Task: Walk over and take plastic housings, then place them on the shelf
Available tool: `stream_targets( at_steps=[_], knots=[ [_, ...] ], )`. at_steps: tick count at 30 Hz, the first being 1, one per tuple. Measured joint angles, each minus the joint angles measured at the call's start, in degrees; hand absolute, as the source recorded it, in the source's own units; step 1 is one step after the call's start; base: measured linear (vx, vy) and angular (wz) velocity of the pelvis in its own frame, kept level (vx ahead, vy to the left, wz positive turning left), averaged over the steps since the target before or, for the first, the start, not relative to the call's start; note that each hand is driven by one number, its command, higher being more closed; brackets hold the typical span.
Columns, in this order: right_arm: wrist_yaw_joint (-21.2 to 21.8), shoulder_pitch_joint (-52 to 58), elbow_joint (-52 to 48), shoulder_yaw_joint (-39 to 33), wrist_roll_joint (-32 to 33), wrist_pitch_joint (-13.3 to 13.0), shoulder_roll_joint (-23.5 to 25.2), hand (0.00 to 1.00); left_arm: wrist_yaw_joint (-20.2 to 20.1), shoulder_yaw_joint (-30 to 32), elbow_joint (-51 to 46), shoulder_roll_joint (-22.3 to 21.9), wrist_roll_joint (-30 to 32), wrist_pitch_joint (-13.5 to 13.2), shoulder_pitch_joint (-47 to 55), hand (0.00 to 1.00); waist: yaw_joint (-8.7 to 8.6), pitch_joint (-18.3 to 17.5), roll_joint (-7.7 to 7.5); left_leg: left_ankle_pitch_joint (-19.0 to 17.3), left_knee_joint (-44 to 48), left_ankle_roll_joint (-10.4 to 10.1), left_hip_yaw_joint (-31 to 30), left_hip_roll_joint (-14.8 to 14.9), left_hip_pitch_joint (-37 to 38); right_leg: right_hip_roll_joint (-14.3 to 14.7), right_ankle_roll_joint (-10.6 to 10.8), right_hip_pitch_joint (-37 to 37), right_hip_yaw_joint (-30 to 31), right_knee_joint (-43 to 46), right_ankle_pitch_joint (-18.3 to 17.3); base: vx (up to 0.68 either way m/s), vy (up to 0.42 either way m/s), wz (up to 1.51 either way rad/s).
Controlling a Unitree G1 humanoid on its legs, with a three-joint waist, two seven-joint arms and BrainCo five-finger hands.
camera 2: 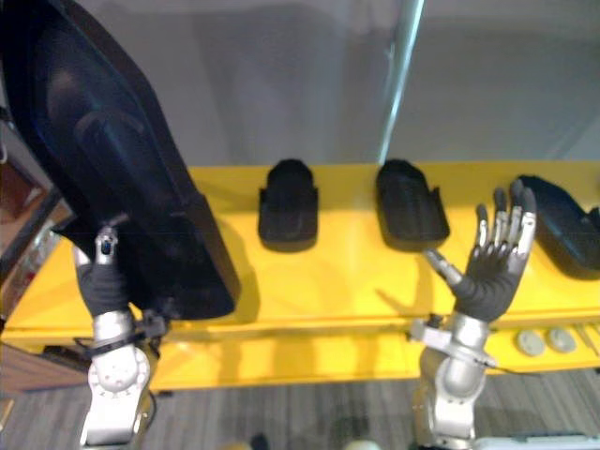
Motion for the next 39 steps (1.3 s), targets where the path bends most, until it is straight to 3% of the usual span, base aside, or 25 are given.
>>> stream_targets(
  at_steps=[4,6,8,10,12,16,18,21,23,24,28,32,34,39],
  knots=[
    [-5.8,0.1,0.7,-0.4,-6.5,2.7,0.0,0.00,1.5,4.2,-0.1,-0.3,1.5,3.5,0.4,1.00,0.28,-0.4,-0.66,3.2,-5.6,-1.1,1.1,-0.3,1.8,0.2,-1.5,0.0,-2.9,-1.7,-1.4,-0.03,-0.063,-0.07],
    [-10.5,0.1,0.7,-2.2,-10.6,5.3,0.0,0.00,1.9,7.0,-0.1,-0.4,2.2,4.6,0.9,1.00,0.34,0.0,0.29,4.2,-7.7,-1.5,2.6,-0.1,3.0,0.4,-1.4,0.1,-2.9,-3.1,-1.6,-0.05,-0.088,-0.38],
    [-17.3,1.2,0.7,-6.4,-13.1,8.9,0.0,0.00,3.0,9.2,-0.1,-0.6,2.6,5.2,1.2,1.00,0.15,0.3,1.39,5.4,-10.1,-2.0,3.9,0.0,4.1,0.7,-1.3,0.2,-2.8,-4.6,-1.8,-0.05,-0.075,-0.31],
    [-26.7,5.4,0.8,-15.6,-15.8,13.8,0.4,0.00,5.2,11.1,-0.3,-0.7,2.7,5.2,1.6,1.00,-0.28,0.2,2.50,6.5,-12.1,-2.4,5.2,1.1,5.7,2.0,-1.1,0.2,-2.1,-5.2,-1.7,-0.02,-0.079,-0.28],
    [-30.9,8.5,1.2,-22.2,-17.3,15.8,0.6,0.00,7.2,14.3,-0.5,-0.7,2.6,5.2,2.5,1.00,-1.41,0.2,2.75,6.5,-12.1,-2.9,6.4,2.0,6.4,2.9,-1.0,0.2,-0.9,-5.4,-1.6,0.01,-0.072,-0.32],
    [-32.1,15.3,7.4,-31.9,-14.1,16.3,1.1,0.00,10.4,19.8,-0.5,-0.6,1.9,5.4,4.2,1.00,-3.40,-0.2,3.22,6.0,-12.1,-3.8,8.7,3.5,7.9,4.4,-0.7,0.6,0.8,-6.1,-1.4,0.02,-0.049,-0.32],
    [-28.7,18.1,11.6,-32.9,-10.3,16.3,1.9,0.00,10.9,20.7,-0.5,-0.5,1.4,5.6,4.3,1.00,-4.05,-0.3,3.40,5.9,-12.1,-4.0,9.2,3.9,8.2,4.8,-0.7,0.7,1.2,-6.2,-1.4,0.01,-0.030,-0.16],
    [-15.9,21.0,22.2,-29.9,-5.7,18.0,2.8,0.00,10.9,22.5,-0.5,3.0,0.4,6.7,4.6,1.00,-4.14,-1.0,3.62,5.5,-12.1,-4.5,10.4,4.6,9.0,5.4,-0.7,1.0,1.9,-6.2,-1.3,0.00,-0.018,-0.16],
    [-9.8,21.4,28.9,-26.6,-5.1,17.9,2.7,0.00,10.9,24.7,1.7,9.0,-0.3,7.5,3.8,1.00,-3.87,-1.7,4.17,5.5,-12.1,-4.5,10.6,4.8,8.9,5.6,-0.7,1.0,1.9,-6.3,-1.3,0.00,-0.010,-0.02],
    [-8.8,21.4,30.6,-25.8,-5.1,17.9,2.7,0.00,10.9,25.3,3.3,11.0,-0.3,7.6,3.1,1.00,-3.72,-1.9,4.44,5.5,-12.1,-4.5,10.6,4.9,8.9,5.6,-0.7,1.1,1.9,-6.3,-1.3,0.00,0.000,0.00],
    [0.8,21.0,41.0,-20.5,-2.2,19.2,0.7,0.00,7.7,27.3,17.6,23.8,-2.5,10.1,-3.8,1.00,-2.38,-3.0,5.83,5.2,-12.4,-4.2,10.7,4.9,8.8,5.4,-0.7,1.4,1.6,-6.5,-1.3,0.00,0.002,0.03],
    [4.4,19.5,49.3,-18.8,0.0,22.1,-1.7,0.00,2.8,25.8,32.5,32.0,-3.1,14.2,-10.1,1.00,-2.04,-3.3,5.79,5.5,-12.4,-4.5,10.0,4.5,8.8,4.8,-0.6,2.3,0.5,-7.2,-1.3,0.01,0.016,0.13],
    [7.3,19.0,54.6,-18.2,0.4,24.8,-2.8,0.00,-0.8,21.1,43.9,38.5,-4.2,16.8,-16.0,1.00,-1.40,-3.0,5.11,5.6,-12.4,-4.6,9.3,4.3,8.6,4.6,-0.6,2.2,0.1,-7.3,-1.3,0.02,0.015,0.12],
    [10.7,17.2,62.4,-17.7,2.2,28.0,-3.3,0.00,-8.0,13.9,56.0,43.8,-4.7,19.3,-24.2,1.00,-1.55,-2.5,3.50,5.7,-12.3,-4.4,7.8,3.3,7.3,4.0,-0.6,1.9,-1.3,-7.8,-1.3,0.02,0.006,0.16]
  ],
)
